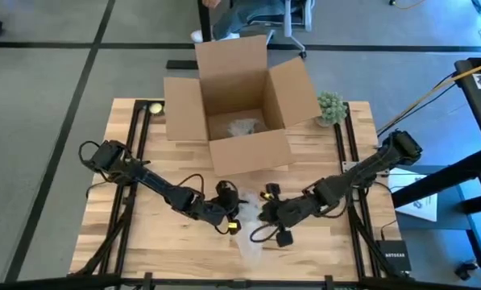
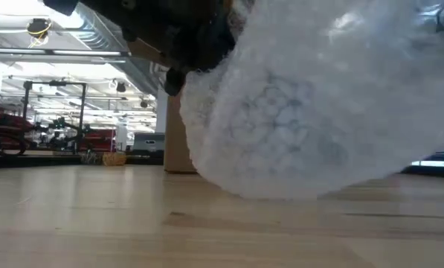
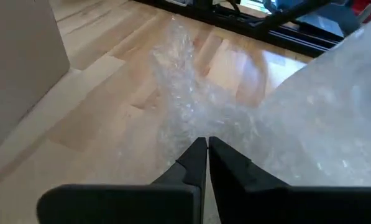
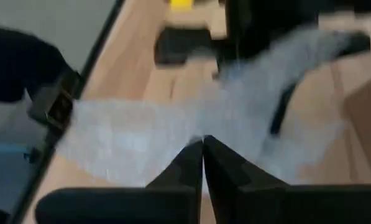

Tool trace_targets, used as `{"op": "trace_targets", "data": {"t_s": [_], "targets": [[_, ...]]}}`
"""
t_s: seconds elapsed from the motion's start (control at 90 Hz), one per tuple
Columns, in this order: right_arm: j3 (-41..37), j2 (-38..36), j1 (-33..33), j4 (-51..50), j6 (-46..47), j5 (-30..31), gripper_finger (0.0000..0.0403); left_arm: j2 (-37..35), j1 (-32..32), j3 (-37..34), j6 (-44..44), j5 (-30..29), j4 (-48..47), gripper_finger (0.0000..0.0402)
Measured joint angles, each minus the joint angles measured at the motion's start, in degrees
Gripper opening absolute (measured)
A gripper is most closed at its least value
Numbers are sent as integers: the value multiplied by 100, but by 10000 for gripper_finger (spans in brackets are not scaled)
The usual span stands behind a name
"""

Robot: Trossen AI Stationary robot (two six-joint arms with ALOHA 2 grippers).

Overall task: Wrap mug
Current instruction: Wrap the white patterned mug with the transparent bubble wrap

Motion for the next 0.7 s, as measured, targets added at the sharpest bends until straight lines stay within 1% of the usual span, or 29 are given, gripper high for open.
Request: {"op": "trace_targets", "data": {"t_s": [0.122,0.2,0.3,0.356,0.478,0.578,0.633,0.7], "targets": [[30,687,-439,-172,-101,-90,1,0,-8,0,17,2,-42,0],[50,946,-637,-63,-92,-145,0,-42,-24,0,-90,-30,-78,0],[80,1224,-768,190,-53,-507,0,-219,-150,-7,-219,-229,-147,0],[72,1297,-791,167,-48,-645,0,-395,-230,-13,-141,-264,-158,0],[70,1359,-777,260,-143,-650,0,-762,-403,-7,-17,-467,-237,0],[68,1362,-773,290,-145,-645,0,-862,-443,-7,106,-509,-272,0],[61,1366,-773,356,-145,-644,0,-850,-381,-7,170,-453,-280,0],[50,1370,-771,451,-181,-639,0,-704,-274,-4,106,-191,-172,0]]}}
